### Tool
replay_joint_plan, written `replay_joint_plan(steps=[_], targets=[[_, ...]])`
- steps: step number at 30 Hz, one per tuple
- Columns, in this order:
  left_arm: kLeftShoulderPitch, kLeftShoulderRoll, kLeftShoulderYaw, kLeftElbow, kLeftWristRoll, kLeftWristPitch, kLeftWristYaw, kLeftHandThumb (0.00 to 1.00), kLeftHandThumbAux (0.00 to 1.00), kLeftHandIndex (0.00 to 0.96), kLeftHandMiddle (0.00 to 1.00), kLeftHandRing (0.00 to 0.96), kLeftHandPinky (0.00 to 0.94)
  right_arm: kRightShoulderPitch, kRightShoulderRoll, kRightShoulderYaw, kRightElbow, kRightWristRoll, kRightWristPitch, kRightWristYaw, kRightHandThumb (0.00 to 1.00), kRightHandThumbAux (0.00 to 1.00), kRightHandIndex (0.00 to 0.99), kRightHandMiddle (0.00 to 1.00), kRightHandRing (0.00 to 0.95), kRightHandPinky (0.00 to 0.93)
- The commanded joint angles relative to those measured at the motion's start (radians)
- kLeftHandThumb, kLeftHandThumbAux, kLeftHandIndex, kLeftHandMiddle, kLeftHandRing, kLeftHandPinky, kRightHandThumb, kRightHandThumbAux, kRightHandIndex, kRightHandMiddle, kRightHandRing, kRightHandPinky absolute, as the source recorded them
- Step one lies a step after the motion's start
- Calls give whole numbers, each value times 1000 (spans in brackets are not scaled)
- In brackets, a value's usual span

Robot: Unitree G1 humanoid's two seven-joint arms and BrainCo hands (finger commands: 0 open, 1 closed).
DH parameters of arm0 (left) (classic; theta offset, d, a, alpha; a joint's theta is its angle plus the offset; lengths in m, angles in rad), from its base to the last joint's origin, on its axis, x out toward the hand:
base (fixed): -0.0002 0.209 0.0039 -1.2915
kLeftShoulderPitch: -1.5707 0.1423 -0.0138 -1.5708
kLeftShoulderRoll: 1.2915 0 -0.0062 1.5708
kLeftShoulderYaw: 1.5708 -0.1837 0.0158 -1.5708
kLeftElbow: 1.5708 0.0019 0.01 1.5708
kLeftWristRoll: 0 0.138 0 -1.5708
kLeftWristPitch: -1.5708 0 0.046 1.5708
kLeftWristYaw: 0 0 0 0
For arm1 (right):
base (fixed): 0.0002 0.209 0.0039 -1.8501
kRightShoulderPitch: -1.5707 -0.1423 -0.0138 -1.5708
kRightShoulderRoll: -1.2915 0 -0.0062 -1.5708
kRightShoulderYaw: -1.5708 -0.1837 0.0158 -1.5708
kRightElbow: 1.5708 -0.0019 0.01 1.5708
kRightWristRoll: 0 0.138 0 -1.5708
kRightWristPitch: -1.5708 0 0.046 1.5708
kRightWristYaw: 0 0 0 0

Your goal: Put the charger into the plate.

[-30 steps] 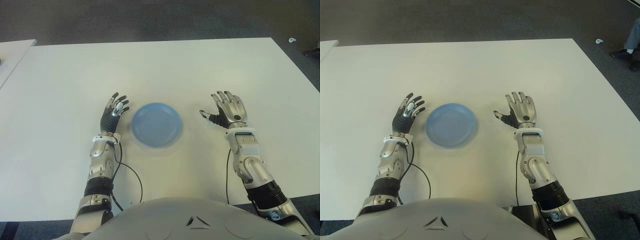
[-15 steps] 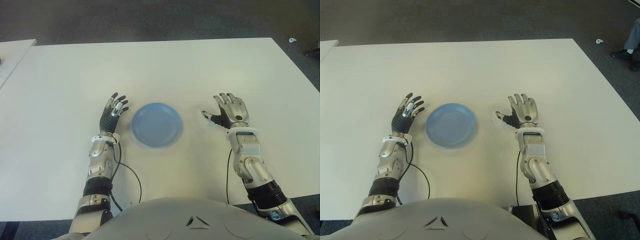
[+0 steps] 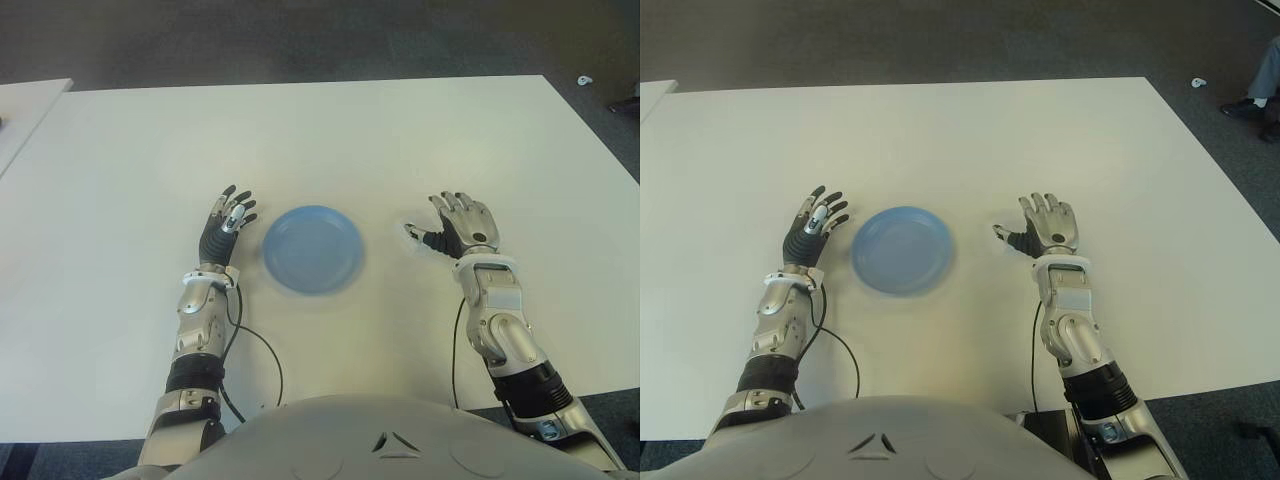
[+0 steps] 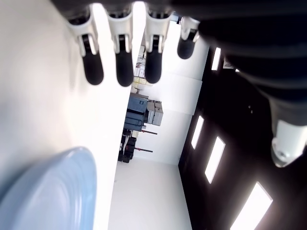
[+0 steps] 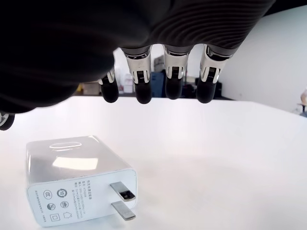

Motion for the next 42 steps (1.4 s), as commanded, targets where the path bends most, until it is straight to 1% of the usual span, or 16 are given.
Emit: replay_joint_plan(steps=[1,6,13,20,36,42], targets=[[4,7,3,20,11,5,-4,0,488,87,180,197,223,22,14,-6,25,42,5,15,288,122,0,0,0,0],[3,6,3,23,14,0,-1,0,486,88,179,194,222,27,17,-1,50,59,1,7,275,122,0,0,0,0],[3,5,4,22,13,1,-1,0,488,90,183,201,231,25,20,14,74,59,5,11,259,122,0,0,0,0],[6,2,2,13,10,10,-1,0,494,91,185,205,234,28,28,24,80,65,5,11,251,117,0,0,0,0],[12,-5,-1,-4,15,22,14,0,491,96,198,215,243,32,44,37,84,75,10,8,260,118,0,0,0,0],[18,-7,-2,-15,15,23,13,0,488,97,197,213,237,33,54,38,104,83,9,-14,267,114,0,0,0,0]])
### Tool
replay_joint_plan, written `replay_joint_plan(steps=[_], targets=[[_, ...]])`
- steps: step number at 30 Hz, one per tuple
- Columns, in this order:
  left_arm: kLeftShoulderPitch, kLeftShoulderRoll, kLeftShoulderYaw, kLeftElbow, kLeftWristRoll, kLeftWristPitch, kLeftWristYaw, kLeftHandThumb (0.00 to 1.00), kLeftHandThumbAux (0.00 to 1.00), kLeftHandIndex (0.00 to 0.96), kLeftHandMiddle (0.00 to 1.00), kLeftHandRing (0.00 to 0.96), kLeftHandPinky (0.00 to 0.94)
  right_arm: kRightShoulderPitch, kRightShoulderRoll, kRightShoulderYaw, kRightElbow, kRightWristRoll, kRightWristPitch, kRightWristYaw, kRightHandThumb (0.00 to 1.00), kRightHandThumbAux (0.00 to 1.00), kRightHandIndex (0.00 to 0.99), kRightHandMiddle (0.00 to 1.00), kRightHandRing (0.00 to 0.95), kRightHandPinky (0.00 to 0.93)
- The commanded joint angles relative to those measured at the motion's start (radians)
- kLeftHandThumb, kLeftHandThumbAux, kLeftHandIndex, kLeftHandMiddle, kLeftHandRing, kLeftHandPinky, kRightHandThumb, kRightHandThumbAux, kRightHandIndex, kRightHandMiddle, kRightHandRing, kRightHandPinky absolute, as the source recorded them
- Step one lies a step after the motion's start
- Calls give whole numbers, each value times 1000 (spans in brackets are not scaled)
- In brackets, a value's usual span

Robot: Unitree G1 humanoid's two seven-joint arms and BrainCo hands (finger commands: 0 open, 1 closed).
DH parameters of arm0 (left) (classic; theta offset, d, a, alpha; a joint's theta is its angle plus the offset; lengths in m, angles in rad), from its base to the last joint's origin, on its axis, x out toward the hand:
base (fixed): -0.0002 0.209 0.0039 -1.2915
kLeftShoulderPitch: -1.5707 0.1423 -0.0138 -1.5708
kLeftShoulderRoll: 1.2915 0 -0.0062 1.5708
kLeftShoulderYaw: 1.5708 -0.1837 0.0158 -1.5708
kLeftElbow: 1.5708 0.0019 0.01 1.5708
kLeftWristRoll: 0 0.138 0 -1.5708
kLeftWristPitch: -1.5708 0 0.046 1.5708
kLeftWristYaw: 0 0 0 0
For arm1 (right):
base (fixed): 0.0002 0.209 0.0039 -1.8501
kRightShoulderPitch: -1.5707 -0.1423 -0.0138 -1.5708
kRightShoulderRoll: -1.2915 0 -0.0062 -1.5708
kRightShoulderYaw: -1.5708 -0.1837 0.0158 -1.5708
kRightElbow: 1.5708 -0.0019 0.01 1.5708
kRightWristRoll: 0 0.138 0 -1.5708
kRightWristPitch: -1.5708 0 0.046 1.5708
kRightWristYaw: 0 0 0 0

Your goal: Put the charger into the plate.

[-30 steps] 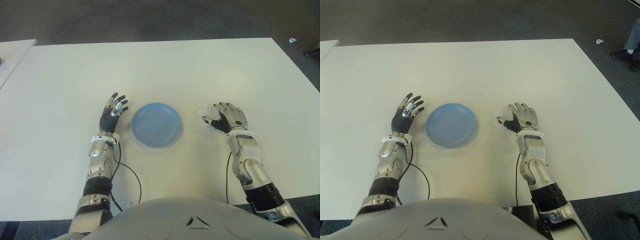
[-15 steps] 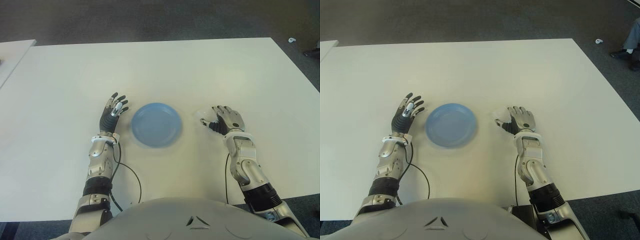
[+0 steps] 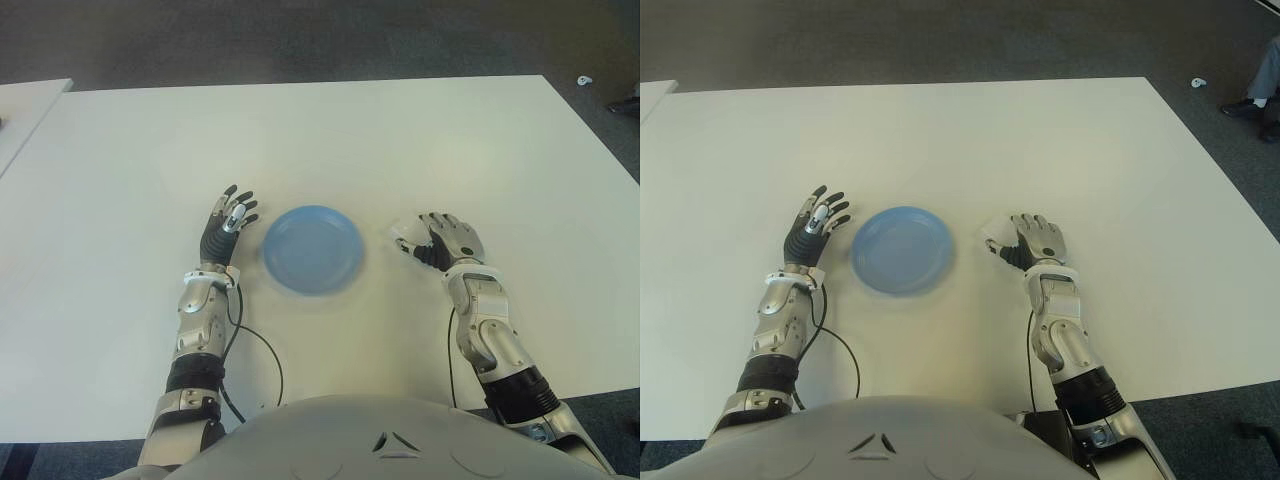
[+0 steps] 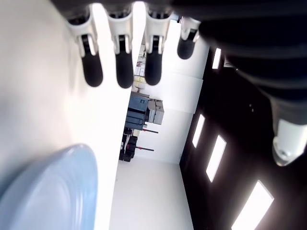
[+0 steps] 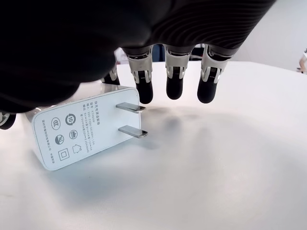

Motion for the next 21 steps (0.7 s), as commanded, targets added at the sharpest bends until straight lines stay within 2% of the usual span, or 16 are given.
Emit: replay_joint_plan(steps=[1,21], targets=[[17,-6,1,-6,9,14,13,0,489,97,198,213,238,12,11,7,28,20,9,-11,267,114,0,0,0,0],[27,-5,7,-28,-1,31,10,0,501,114,210,227,252,23,27,15,46,26,14,-56,267,115,0,0,0,0]])
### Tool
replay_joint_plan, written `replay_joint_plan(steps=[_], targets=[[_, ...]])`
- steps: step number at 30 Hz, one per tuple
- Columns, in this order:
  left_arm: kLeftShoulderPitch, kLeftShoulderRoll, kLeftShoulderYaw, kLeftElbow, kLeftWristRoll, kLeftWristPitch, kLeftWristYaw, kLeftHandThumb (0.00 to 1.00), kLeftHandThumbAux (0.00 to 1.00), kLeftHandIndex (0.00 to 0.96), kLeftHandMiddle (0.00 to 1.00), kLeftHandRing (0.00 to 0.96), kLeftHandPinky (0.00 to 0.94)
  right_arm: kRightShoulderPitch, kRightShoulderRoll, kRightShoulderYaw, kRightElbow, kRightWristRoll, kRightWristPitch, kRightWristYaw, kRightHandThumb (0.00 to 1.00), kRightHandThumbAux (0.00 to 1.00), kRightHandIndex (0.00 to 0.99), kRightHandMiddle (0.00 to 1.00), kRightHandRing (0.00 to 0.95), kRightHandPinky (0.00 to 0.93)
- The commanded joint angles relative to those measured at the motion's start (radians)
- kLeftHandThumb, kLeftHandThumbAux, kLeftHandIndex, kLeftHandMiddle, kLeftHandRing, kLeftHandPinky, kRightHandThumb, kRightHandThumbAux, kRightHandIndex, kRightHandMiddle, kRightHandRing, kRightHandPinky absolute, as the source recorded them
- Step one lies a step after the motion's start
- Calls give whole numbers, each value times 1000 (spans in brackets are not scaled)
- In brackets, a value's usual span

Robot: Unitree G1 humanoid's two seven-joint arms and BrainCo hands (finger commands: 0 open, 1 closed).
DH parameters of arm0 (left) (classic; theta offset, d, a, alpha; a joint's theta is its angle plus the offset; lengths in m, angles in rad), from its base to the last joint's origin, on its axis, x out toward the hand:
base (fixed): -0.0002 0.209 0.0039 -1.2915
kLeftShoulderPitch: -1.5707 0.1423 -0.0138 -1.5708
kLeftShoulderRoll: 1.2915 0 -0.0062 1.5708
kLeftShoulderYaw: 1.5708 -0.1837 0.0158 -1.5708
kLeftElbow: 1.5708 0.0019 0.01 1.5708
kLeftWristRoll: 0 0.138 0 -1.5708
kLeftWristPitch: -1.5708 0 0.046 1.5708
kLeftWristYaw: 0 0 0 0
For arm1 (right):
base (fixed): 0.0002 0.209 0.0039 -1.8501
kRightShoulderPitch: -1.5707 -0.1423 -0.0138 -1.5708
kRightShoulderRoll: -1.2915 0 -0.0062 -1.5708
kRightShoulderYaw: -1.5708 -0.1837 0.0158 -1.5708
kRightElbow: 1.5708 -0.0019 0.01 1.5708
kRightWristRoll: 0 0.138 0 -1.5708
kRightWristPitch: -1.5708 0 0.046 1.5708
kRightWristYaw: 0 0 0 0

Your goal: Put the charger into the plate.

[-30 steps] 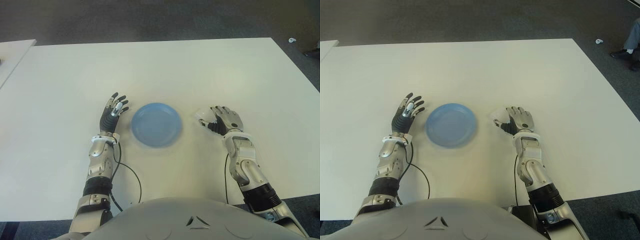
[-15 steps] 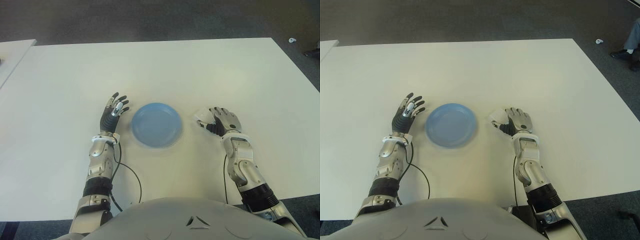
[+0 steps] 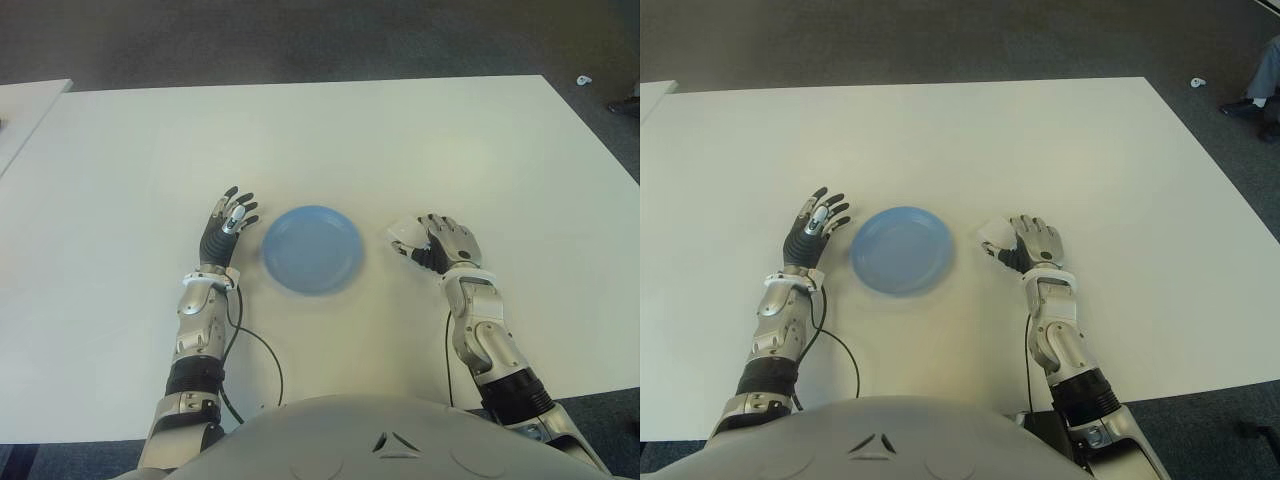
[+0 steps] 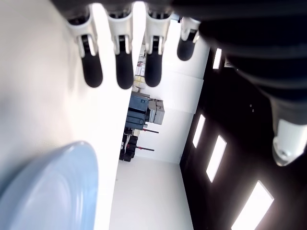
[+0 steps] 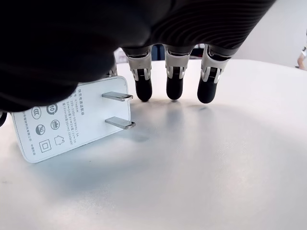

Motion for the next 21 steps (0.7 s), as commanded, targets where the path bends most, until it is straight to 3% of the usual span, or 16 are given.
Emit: replay_joint_plan(steps=[1,21], targets=[[16,-3,6,-12,2,19,10,0,501,115,210,227,252,17,9,11,18,19,8,-6,266,115,0,0,0,0],[31,-11,9,-52,-18,36,6,0,515,114,215,232,254,32,-39,32,13,24,-16,-21,269,105,0,0,0,0]])
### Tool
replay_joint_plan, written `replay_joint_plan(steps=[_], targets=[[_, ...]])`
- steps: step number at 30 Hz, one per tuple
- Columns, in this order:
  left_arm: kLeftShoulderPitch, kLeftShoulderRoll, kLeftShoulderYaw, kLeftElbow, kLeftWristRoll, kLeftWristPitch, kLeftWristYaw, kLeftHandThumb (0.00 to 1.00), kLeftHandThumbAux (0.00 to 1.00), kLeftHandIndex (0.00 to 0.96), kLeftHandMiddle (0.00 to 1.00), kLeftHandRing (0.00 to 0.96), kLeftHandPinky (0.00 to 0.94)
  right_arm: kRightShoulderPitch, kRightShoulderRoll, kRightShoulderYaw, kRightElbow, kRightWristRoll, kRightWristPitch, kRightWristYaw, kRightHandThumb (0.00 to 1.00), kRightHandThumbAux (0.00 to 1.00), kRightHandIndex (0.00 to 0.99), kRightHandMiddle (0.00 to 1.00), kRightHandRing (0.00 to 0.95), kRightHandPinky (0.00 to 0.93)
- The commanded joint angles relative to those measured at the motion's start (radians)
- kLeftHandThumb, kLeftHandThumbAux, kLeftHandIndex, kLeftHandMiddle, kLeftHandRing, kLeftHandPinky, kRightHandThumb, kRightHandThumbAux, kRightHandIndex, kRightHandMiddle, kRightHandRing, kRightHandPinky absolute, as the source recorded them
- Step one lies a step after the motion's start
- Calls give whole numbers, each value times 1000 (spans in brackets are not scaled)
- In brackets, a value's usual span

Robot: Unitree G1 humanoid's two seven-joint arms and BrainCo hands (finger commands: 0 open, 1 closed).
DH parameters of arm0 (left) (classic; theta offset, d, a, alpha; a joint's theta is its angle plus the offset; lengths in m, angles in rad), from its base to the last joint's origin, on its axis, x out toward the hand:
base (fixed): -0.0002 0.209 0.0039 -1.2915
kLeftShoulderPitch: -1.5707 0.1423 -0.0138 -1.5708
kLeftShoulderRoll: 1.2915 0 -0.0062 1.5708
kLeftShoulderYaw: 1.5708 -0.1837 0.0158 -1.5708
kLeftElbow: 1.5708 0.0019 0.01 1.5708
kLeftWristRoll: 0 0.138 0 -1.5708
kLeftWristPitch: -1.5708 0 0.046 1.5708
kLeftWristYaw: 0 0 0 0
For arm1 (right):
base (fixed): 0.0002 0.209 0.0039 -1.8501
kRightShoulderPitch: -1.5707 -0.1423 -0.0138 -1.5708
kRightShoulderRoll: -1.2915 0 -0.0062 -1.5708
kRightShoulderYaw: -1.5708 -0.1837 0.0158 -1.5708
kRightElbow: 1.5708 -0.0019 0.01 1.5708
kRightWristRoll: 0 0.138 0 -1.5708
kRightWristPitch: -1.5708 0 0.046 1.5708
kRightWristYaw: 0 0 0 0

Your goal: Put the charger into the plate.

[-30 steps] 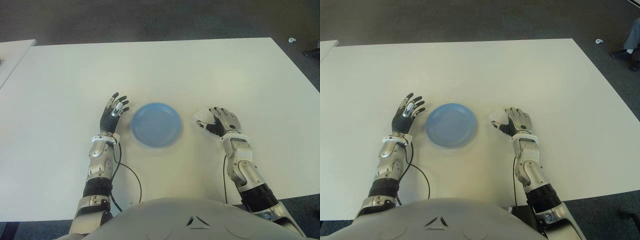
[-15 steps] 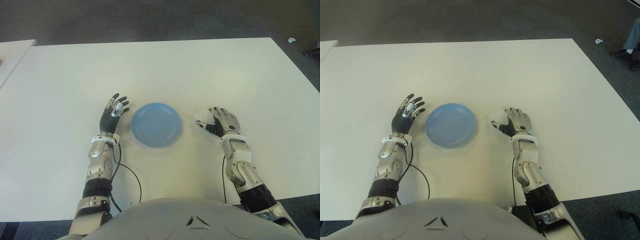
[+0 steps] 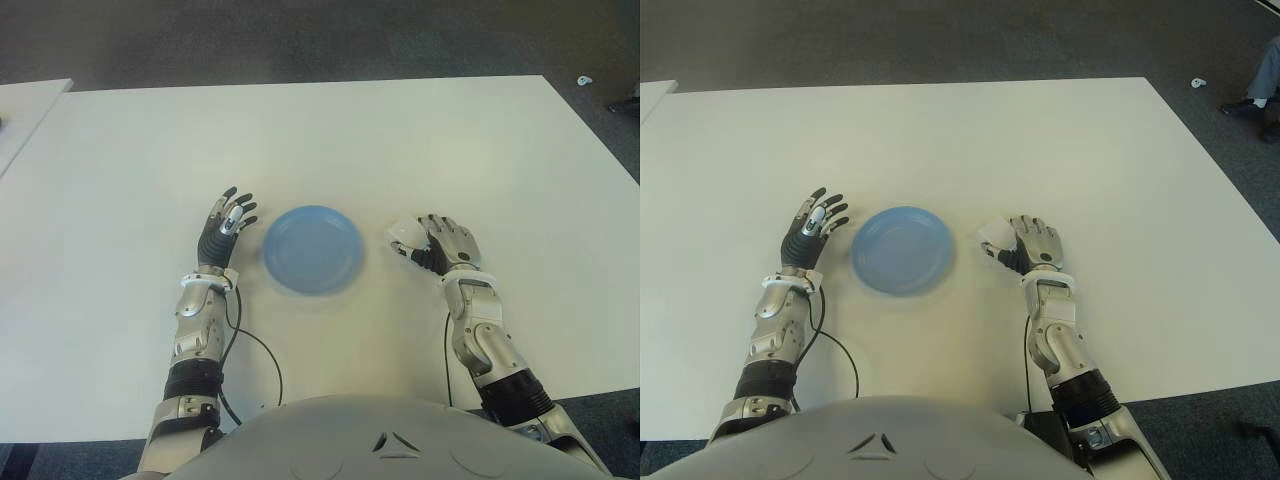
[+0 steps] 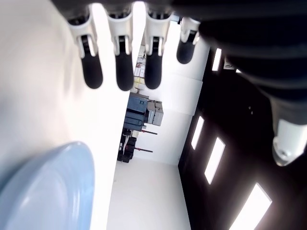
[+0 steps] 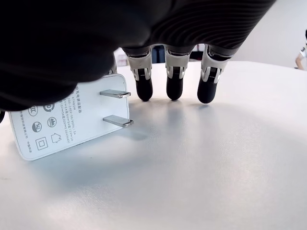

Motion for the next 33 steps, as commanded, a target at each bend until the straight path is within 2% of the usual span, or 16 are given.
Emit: replay_joint_plan(steps=[1,16,33], targets=[[12,-9,6,-17,-7,17,6,0,514,111,213,230,253,27,-26,17,2,8,-20,18,272,105,0,0,0,0],[24,-18,9,-51,-11,27,7,0,509,114,216,232,251,47,-108,52,-40,-1,-81,80,270,115,0,0,0,0],[29,-17,7,-60,-13,20,-1,0,490,121,232,246,260,70,-157,55,-50,0,-128,81,267,115,0,0,0,0]])
